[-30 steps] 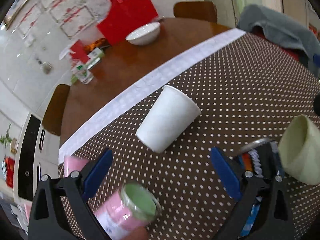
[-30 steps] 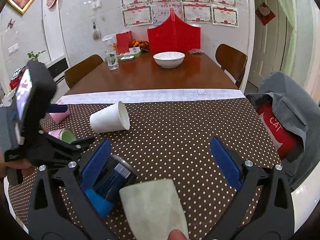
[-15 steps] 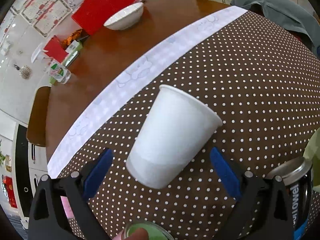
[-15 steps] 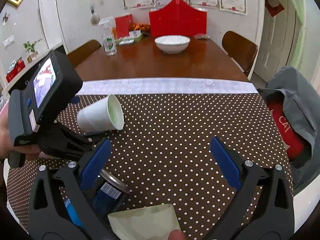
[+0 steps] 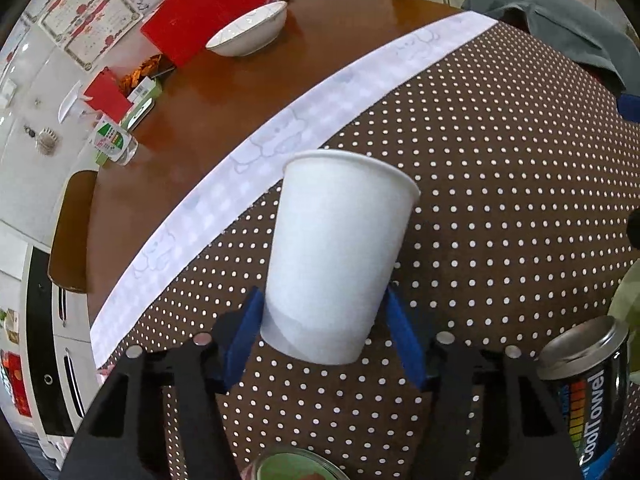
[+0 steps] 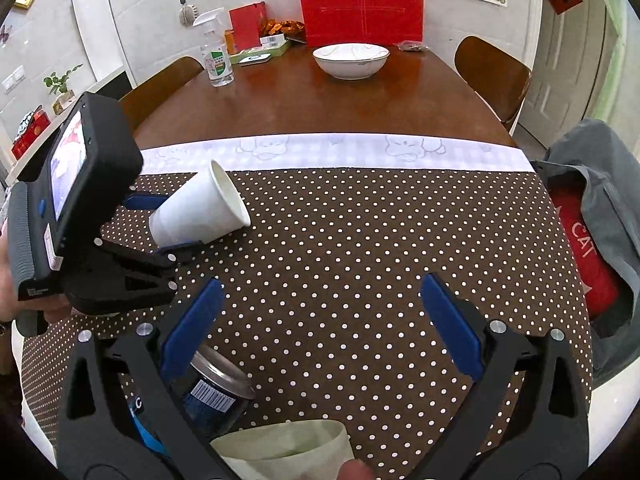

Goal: Flip cup upside down
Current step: 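Reach the left gripper to the white paper cup and close on it, then lift the white cup with the left gripper and carry it toward the right gripper, then lower the white cup onto the cloth on its side and open the left gripper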

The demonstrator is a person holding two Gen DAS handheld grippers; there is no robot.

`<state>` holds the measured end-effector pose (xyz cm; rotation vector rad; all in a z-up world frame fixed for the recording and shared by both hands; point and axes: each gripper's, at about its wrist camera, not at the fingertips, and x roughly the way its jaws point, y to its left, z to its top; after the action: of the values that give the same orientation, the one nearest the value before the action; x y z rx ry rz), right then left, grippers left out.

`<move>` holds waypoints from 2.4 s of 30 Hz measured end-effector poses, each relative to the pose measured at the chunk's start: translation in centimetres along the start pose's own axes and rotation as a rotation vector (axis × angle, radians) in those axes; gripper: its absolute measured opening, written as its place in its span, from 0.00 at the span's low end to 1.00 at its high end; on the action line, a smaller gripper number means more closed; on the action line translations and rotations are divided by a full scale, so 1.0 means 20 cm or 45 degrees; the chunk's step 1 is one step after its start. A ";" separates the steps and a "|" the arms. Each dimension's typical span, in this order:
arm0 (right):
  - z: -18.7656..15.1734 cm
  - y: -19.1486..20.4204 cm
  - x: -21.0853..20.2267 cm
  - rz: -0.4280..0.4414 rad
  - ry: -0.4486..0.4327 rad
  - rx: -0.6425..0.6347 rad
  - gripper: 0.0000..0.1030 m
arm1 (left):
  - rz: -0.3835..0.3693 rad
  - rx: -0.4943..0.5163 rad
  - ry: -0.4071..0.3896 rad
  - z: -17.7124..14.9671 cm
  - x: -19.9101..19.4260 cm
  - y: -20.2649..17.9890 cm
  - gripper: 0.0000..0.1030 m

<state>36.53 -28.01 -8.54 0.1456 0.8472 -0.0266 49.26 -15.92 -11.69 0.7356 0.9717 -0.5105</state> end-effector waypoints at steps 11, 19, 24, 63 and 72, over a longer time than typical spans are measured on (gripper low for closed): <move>-0.02 -0.02 -0.08 0.008 -0.025 0.021 0.94 | -0.030 -0.107 -0.046 -0.05 -0.09 0.04 0.57; -0.04 -0.02 -0.14 0.008 -0.037 0.026 0.94 | -0.037 -0.189 -0.097 -0.11 -0.18 0.06 0.57; -0.06 0.00 -0.23 0.009 -0.060 0.029 0.94 | -0.021 -0.253 -0.175 -0.19 -0.34 0.07 0.57; -1.00 0.03 -0.95 0.067 -0.183 0.142 0.94 | -0.181 -0.192 -0.281 -1.26 -0.92 -0.91 0.58; -1.05 0.07 -0.94 0.080 -0.166 0.114 0.94 | -0.118 -0.189 -0.305 -1.33 -0.88 -0.94 0.84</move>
<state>8.67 -24.33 -8.02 0.2518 0.7114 -0.0145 13.36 -7.07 -12.01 0.4853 0.8120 -0.5864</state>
